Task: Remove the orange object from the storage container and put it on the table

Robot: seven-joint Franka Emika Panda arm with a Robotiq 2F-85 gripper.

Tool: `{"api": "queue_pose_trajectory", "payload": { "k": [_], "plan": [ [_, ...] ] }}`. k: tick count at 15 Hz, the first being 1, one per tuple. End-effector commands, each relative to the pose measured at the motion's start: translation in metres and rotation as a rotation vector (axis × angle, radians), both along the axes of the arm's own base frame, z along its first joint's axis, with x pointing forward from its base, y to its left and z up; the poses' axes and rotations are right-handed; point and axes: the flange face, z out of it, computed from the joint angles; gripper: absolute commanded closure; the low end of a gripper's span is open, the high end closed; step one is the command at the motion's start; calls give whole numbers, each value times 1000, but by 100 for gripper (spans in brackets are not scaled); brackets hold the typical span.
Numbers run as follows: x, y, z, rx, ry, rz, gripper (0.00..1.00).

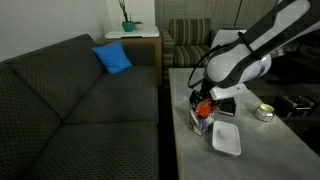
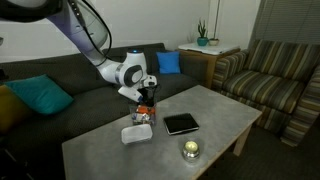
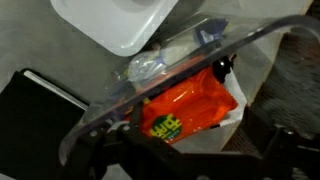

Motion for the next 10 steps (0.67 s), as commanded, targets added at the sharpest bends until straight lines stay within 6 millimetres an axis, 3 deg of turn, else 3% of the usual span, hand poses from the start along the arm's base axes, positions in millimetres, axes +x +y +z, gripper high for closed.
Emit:
{"api": "queue_pose_trajectory", "payload": {
  "k": [1,10],
  "plan": [
    [2,-5,1,-6,-1,-52,0],
    [5,-6,7,28,8,-207,0]
  ]
}}
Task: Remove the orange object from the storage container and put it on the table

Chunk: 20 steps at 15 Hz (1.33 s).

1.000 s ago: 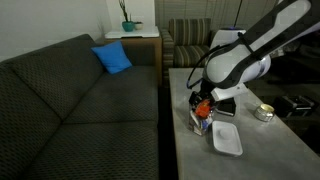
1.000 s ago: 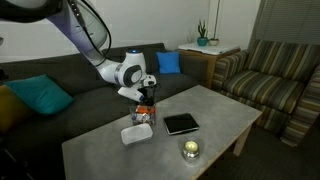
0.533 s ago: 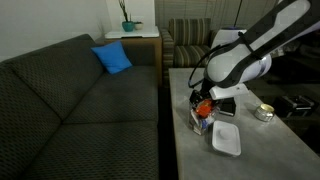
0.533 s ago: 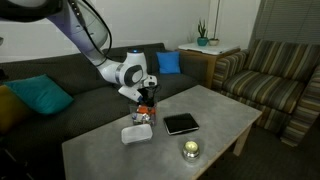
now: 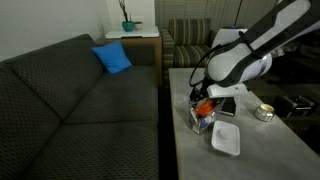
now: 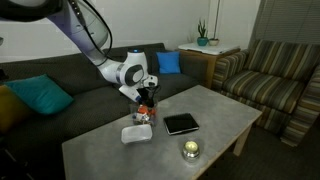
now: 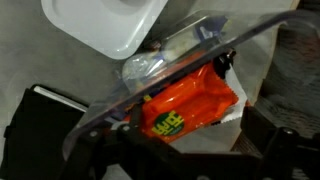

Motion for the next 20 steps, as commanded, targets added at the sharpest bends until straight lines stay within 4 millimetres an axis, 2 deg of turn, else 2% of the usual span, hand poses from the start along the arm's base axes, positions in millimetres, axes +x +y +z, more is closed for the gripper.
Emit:
{"api": "queue_pose_trajectory", "payload": {
  "k": [1,7,13,16,20],
  "plan": [
    [1,0,5,21,10,-71,0],
    [-2,5,10,-11,-9,93,0],
    [-5,12,19,-71,-51,453,0],
    [-5,9,14,-91,-82,619,0],
    [-13,2,-2,-113,-86,841,0]
  ]
}}
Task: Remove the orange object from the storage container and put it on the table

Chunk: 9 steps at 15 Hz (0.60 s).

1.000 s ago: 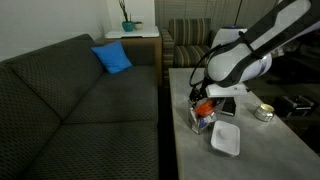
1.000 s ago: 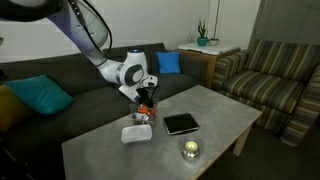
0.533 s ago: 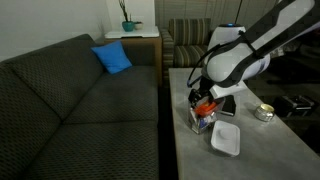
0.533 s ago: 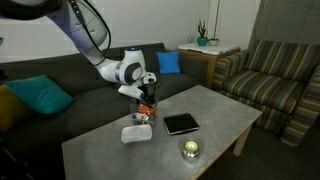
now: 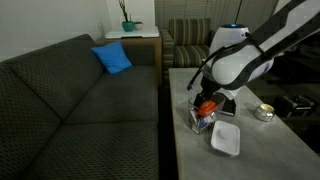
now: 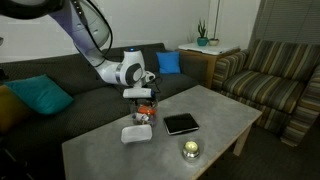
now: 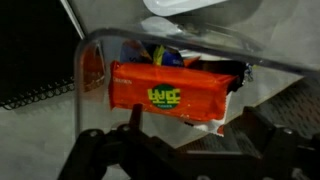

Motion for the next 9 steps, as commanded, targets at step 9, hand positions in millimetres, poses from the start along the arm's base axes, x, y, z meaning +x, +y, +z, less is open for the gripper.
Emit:
{"api": "queue_pose_trajectory", "payload": {
  "k": [9],
  "plan": [
    [-22,-4,-26,-110,22,624,0]
  ]
}}
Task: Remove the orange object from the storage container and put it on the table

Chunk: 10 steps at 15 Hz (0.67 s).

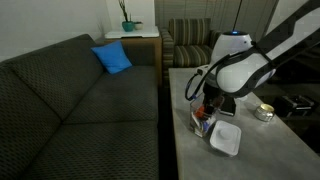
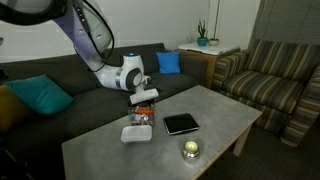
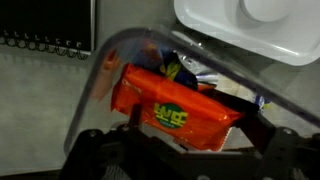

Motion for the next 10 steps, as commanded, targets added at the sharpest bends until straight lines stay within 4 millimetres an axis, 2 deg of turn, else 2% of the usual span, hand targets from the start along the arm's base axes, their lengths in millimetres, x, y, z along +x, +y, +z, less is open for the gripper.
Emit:
{"api": "queue_pose_trajectory", "payload": {
  "k": [1,3,4,5,10],
  "plan": [
    [-9,1,-8,-40,17,191,0],
    [-10,2,-10,-63,14,290,0],
    [-10,3,-10,-72,12,339,17],
    [-11,4,-10,-84,10,390,26],
    [-11,6,-10,-137,-4,631,62]
  ]
}}
